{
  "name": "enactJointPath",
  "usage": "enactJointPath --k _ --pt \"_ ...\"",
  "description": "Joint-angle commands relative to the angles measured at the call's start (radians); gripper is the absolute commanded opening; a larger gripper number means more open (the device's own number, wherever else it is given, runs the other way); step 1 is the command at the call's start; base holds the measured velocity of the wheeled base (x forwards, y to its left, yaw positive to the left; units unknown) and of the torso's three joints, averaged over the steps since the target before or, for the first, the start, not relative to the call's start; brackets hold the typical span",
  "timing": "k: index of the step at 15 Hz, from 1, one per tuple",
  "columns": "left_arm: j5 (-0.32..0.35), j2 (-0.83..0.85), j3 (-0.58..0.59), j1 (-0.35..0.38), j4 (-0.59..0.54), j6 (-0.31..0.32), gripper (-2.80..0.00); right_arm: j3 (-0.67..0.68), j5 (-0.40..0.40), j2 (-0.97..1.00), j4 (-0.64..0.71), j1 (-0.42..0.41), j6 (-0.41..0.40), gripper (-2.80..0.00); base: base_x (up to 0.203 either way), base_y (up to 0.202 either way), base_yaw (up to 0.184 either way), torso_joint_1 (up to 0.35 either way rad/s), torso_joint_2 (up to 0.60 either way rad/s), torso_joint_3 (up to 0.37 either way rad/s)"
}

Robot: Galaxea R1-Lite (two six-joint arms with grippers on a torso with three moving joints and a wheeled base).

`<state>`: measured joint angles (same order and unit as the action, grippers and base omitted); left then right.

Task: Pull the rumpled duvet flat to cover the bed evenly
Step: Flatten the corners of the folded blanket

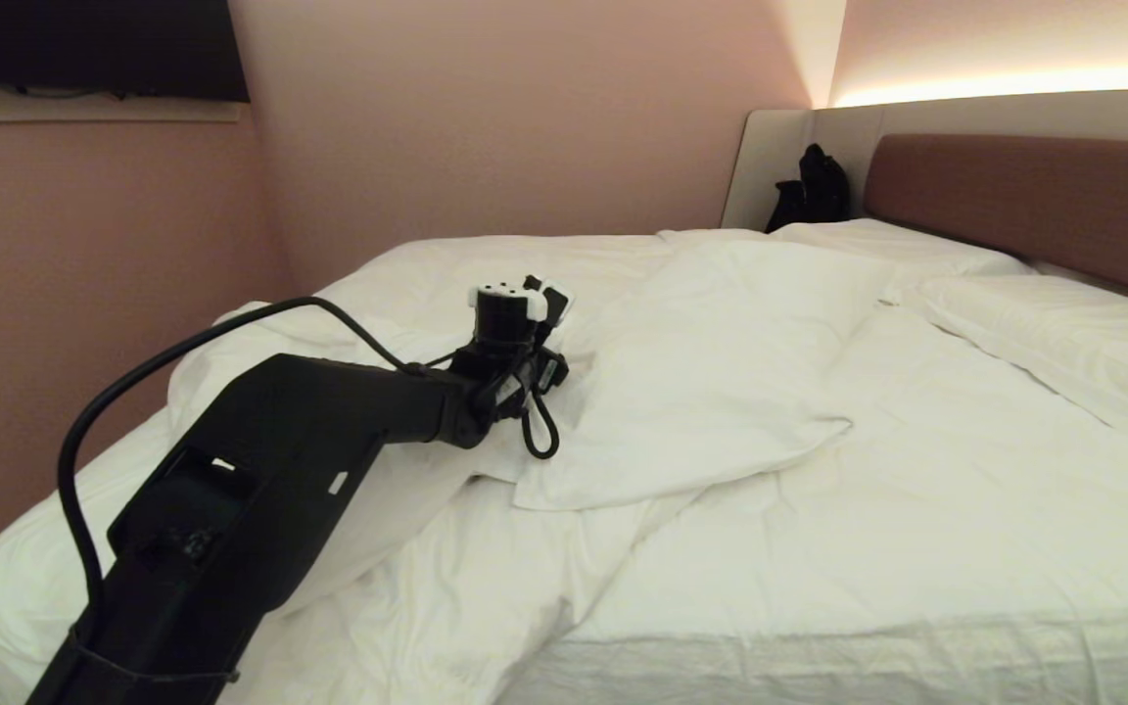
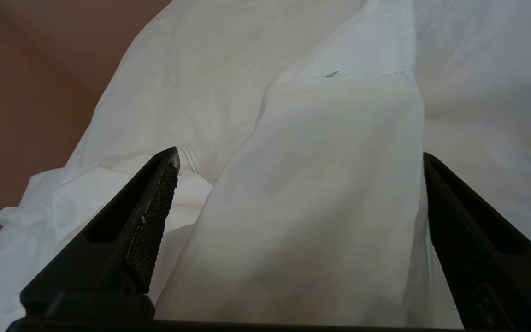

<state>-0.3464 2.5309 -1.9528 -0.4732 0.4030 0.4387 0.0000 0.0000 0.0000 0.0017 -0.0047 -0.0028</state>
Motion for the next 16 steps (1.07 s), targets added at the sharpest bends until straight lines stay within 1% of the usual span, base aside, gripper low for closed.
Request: enactJointPath --k 1,9,10,16 --pt "-0.005 0.002 0.0 0.005 0.0 0.003 0.0 0.0 0.0 0.002 0.0 0.0 0.0 -2.8 0.0 0.0 0.0 0.0 0.0 0.0" --pt "-0.02 0.012 0.0 0.013 0.004 0.008 0.0 0.0 0.0 0.002 0.0 0.0 0.0 -2.8 0.0 0.0 0.0 0.0 0.0 0.0" --pt "-0.02 0.011 0.0 0.013 0.005 0.008 -2.8 0.0 0.0 0.002 0.0 0.0 0.0 -2.8 0.0 0.0 0.0 0.0 0.0 0.0" --pt "-0.019 0.0 0.0 0.016 0.01 0.008 -2.8 0.0 0.0 0.002 0.0 0.0 0.0 -2.8 0.0 0.0 0.0 0.0 0.0 0.0"
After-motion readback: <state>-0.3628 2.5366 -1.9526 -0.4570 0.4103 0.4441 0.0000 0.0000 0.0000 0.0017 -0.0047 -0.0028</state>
